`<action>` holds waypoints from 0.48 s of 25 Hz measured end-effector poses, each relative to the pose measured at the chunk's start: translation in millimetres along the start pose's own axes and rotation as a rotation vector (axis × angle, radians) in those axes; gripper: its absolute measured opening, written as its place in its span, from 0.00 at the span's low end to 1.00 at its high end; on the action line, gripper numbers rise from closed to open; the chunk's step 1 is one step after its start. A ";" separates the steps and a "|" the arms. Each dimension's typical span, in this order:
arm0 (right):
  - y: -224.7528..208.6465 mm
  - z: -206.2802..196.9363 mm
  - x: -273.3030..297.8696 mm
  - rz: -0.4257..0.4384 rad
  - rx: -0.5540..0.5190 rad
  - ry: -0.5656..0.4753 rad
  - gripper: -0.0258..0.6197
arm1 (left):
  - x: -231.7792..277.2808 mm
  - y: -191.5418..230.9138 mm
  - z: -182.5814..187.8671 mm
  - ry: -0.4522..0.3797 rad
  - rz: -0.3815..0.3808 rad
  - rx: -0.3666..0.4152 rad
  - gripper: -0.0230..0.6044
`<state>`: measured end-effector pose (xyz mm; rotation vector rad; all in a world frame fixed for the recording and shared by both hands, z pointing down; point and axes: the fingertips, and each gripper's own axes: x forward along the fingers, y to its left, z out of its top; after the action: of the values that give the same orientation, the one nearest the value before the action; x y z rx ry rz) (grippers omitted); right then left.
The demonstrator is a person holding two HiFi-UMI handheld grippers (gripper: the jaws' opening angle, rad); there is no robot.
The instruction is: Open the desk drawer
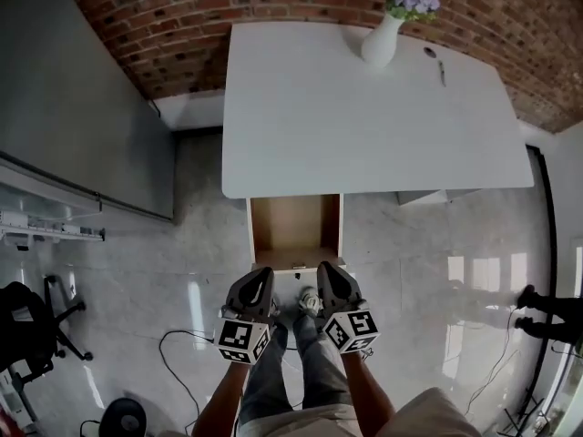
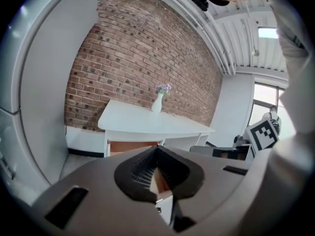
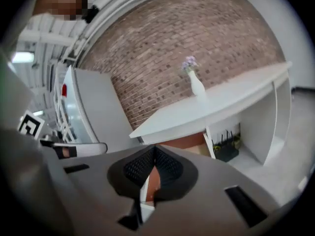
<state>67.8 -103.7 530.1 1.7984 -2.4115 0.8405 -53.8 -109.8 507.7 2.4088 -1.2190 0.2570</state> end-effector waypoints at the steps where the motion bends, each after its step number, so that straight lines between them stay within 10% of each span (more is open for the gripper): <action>1: 11.9 12.7 -5.2 -0.005 -0.076 0.002 0.07 | -6.4 -3.0 9.6 -0.005 0.000 0.002 0.06; 12: 117.0 91.2 -62.9 0.051 -0.391 0.023 0.07 | -78.3 -37.8 85.5 -0.036 -0.043 0.050 0.06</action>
<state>11.5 -64.4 384.4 1.5760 -2.4035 0.3524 -72.5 -72.0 393.3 2.4893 -1.1882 0.2353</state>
